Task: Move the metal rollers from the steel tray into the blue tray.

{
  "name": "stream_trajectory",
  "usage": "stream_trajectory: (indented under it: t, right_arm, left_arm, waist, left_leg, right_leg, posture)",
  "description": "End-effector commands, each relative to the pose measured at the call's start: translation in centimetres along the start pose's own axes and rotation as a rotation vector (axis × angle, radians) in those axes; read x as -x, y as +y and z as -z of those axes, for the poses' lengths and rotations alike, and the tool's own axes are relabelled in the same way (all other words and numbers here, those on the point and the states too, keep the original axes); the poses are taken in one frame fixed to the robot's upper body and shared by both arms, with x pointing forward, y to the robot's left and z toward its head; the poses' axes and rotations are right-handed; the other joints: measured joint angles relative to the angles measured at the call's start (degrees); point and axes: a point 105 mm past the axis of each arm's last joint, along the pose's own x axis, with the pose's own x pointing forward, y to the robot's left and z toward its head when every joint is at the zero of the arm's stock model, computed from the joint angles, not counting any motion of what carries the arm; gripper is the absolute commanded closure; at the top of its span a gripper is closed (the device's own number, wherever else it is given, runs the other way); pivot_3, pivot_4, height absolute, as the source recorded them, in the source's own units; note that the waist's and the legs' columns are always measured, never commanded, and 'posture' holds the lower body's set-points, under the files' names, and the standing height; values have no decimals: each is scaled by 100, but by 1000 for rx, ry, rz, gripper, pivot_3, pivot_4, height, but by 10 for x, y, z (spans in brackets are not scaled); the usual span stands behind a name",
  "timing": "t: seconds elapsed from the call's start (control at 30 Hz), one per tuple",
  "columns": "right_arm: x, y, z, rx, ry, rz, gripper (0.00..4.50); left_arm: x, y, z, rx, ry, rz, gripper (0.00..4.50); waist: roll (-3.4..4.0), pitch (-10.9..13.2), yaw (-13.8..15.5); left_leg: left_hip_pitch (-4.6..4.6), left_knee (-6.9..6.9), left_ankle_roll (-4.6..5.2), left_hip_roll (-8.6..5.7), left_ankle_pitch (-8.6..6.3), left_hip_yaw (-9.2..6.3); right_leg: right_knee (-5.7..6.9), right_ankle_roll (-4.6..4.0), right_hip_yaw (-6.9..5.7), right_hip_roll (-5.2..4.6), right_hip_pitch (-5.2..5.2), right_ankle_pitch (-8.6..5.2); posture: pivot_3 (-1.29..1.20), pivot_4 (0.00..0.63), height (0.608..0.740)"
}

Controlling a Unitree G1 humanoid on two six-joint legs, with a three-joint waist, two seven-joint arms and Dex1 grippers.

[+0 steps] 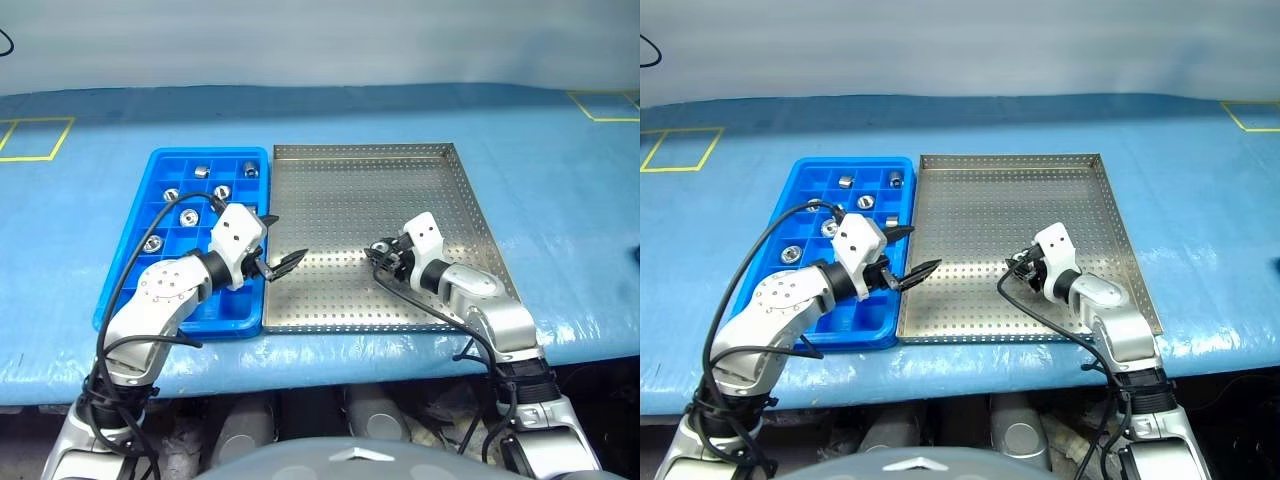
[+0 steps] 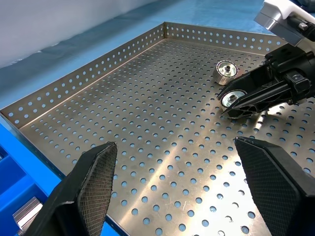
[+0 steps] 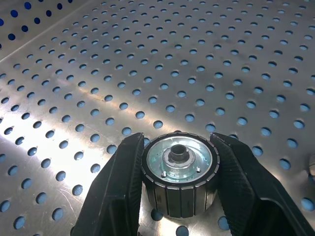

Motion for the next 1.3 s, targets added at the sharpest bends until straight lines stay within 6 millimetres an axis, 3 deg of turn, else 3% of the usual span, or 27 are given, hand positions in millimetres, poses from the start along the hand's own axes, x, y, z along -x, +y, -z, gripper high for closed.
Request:
stream_trajectory:
  t: [0.03, 0.23, 0.4, 0.5, 0.7, 0.87, 1.3]
  right_arm:
    - [3, 1, -21, 52, -66, 1, 2734]
    - [1, 15, -56, 124, -167, -70, 2734]
    - [-14, 41, -101, 210, -282, -201, 2734]
    - [-29, 62, -119, 239, -325, -288, 2734]
    - [-59, 105, -128, 280, -330, -465, 2734]
    - [-80, 128, -130, 277, -333, -553, 2734]
    - [-116, 159, -129, 241, -307, -630, 2734]
  left_arm:
    - [7, 1, -17, -43, -56, -12, 335]
    - [22, 4, -13, -16, -39, -64, 335]
    - [55, 14, 1, -9, 38, -205, 335]
    - [76, 24, 4, 7, 56, -337, 335]
    - [112, 40, -1, 32, 25, -589, 335]
    - [133, 40, -8, 25, 2, -711, 335]
    - [139, 32, -3, 49, 12, -756, 335]
  waist:
    - [0, 0, 0]
    - [5, 3, -15]
    - [5, 5, -3]
    - [4, 5, 83]
    - [3, 5, 431]
    - [3, 5, 696]
    - [1, 3, 938]
  left_leg:
    - [0, 0, 0, 0, 0, 0]
    - [0, -2, 0, 2, 0, 2]
    - [0, -3, -3, 8, 1, 1]
    - [-1, -5, -5, 10, 2, -7]
    - [-12, -10, -8, 0, 2, -20]
    - [-24, -21, -39, -2, 16, -32]
    - [-21, -76, -101, -6, 50, -93]
  right_leg:
    - [0, 0, 0, 0, 0, 0]
    - [0, 1, 4, -1, -4, -1]
    - [4, 5, 3, 3, -8, -4]
    - [3, -2, -5, 3, -9, -2]
    - [-2, -10, -16, -8, -15, -1]
    - [0, -23, -25, -10, -32, -8]
    - [9, -68, -81, 17, -39, -29]
  posture:
    - [-172, 150, 740]
    - [-152, 150, 740]
    - [-87, 150, 740]
    - [-32, 150, 740]
    - [76, 150, 740]
    - [160, 150, 740]
    - [228, 150, 740]
